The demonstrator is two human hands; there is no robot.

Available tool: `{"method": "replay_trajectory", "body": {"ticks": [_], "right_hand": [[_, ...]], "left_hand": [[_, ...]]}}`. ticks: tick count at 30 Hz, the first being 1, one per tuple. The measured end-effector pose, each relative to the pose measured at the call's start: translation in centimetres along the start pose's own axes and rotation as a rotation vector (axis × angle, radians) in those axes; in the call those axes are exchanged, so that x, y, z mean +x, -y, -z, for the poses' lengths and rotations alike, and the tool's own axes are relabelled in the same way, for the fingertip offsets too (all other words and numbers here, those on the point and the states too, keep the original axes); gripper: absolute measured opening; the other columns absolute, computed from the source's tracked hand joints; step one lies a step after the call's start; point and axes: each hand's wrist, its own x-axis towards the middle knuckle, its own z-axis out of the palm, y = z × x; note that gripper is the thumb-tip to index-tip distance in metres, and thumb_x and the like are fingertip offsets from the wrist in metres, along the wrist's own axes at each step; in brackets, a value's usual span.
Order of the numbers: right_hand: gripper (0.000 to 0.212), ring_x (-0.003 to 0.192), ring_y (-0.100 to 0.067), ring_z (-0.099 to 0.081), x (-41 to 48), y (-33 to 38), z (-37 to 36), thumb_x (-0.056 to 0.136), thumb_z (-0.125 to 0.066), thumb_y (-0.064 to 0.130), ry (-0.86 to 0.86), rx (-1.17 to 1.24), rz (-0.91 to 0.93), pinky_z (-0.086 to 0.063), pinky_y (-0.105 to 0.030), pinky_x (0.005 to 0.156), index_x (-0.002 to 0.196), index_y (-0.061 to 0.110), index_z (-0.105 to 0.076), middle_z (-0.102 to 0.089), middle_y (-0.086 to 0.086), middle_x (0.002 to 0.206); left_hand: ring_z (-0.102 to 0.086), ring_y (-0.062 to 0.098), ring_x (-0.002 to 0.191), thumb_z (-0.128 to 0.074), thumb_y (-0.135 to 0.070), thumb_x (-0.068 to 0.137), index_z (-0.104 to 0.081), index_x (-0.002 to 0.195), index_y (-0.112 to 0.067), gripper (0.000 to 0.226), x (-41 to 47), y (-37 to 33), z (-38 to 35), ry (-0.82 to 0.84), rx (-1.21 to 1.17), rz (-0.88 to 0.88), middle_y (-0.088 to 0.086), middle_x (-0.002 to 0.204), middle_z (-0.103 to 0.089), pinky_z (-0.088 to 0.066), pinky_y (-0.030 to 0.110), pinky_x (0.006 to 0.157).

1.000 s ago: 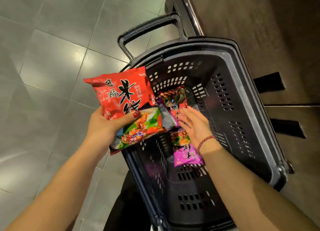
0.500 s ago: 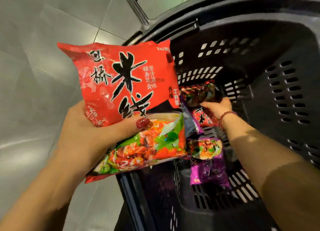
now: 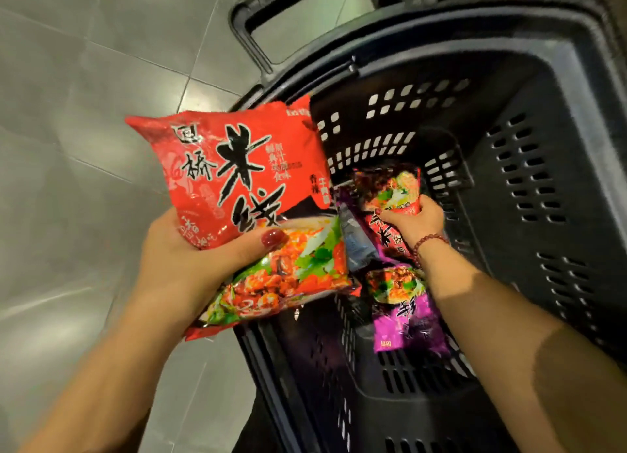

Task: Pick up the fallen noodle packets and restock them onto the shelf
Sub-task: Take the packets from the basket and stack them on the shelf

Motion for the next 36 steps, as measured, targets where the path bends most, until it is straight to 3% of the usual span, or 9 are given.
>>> {"method": "replay_trajectory", "body": {"ticks": [5,10,17,20,25,28,31,33,36], "right_hand": [[0.053,0.08,-0.007,-0.062,-7.6,3.7,6.3,0.068,-0.084,0.004,-0.048,0.426,-0.018,-0.048,-0.007,0.056,0.116,0.005,-0.061,-0.066,0.0,0.098],[0.045,0.096,-0.026,-0.07,-19.0,8.8,12.8,0.073,-0.081,0.005,0.011,0.739,-0.071,-0.056,-0.045,0.085,0.113,0.014,-0.063,-0.072,-0.009,0.106],[0.05,0.074,-0.018,-0.071,-35.4,16.5,21.2,0.078,-0.069,-0.005,-0.08,1.229,-0.001,-0.056,-0.032,0.055,0.124,0.009,-0.055,-0.07,-0.009,0.1],[0.052,0.091,-0.023,-0.071,-41.3,18.9,23.7,0.081,-0.066,-0.005,-0.09,1.34,0.1,-0.059,-0.037,0.066,0.129,0.011,-0.054,-0.07,-0.01,0.109],[0.058,0.1,-0.026,-0.066,-49.3,21.4,26.9,0.077,-0.066,-0.003,-0.095,1.489,0.278,-0.053,-0.046,0.091,0.132,0.015,-0.053,-0.069,-0.008,0.11],[0.053,0.106,-0.025,-0.062,-52.3,20.8,27.8,0.074,-0.069,0.012,-0.095,1.493,0.265,-0.047,-0.048,0.1,0.122,0.033,-0.061,-0.065,-0.006,0.115],[0.058,0.109,-0.017,-0.059,-53.6,20.0,29.5,0.079,-0.067,0.015,0.206,1.72,0.135,-0.048,-0.045,0.1,0.108,0.064,-0.056,-0.06,-0.003,0.121],[0.063,0.097,-0.017,-0.064,-55.9,18.8,29.8,0.068,-0.08,0.014,0.026,1.601,0.289,-0.048,-0.045,0.1,0.122,0.041,-0.061,-0.065,-0.003,0.112],[0.088,0.096,-0.032,-0.066,-58.9,17.3,31.1,0.057,-0.088,0.029,-0.037,1.694,0.316,-0.054,-0.047,0.088,0.134,0.004,-0.052,-0.064,-0.018,0.12]], "left_hand": [[-0.067,-0.004,0.069,-0.092,-0.024,0.051,-0.064,0.087,-0.026,0.045,-1.1,-1.3,0.5,0.014,-0.094,0.081,-0.025,0.073,-0.071,-0.055,0.015,0.064],[-0.07,0.014,0.078,-0.082,-0.006,0.069,-0.062,0.095,-0.021,0.036,-5.4,-4.4,1.1,0.027,-0.278,0.219,-0.002,0.093,-0.073,-0.059,0.036,0.079],[-0.072,0.029,0.072,-0.086,-0.01,0.06,-0.061,0.116,-0.002,0.062,-16.6,-12.9,7.8,0.366,-0.496,0.35,0.017,0.091,-0.074,-0.059,0.038,0.058],[-0.072,0.028,0.065,-0.093,-0.018,0.041,-0.06,0.11,-0.008,0.077,-20.5,-16.7,10.7,0.465,-0.524,0.294,0.014,0.083,-0.075,-0.058,0.037,0.052],[-0.07,0.026,0.056,-0.064,-0.012,0.066,-0.06,0.102,-0.006,0.037,-26.2,-22.6,13.1,0.638,-0.562,0.214,0.015,0.073,-0.073,-0.057,0.034,0.047],[-0.07,0.027,0.055,-0.084,-0.022,0.051,-0.07,0.097,-0.005,0.05,-28.9,-24.8,13.3,0.733,-0.602,0.173,0.015,0.072,-0.072,-0.057,0.036,0.047],[-0.069,0.026,0.053,-0.093,-0.029,0.045,-0.078,0.067,-0.008,0.035,-31.7,-26.3,12.9,0.853,-0.633,0.201,0.015,0.069,-0.072,-0.056,0.035,0.043],[-0.069,0.026,0.052,-0.085,-0.025,0.062,-0.077,0.062,-0.007,0.019,-33.8,-27.3,12.3,0.927,-0.671,0.21,0.014,0.067,-0.072,-0.055,0.035,0.042],[-0.07,0.026,0.054,-0.084,-0.022,0.048,-0.077,0.061,-0.007,0.02,-36.1,-28.3,10.9,1.045,-0.688,0.171,0.014,0.066,-0.072,-0.055,0.036,0.042]]}}
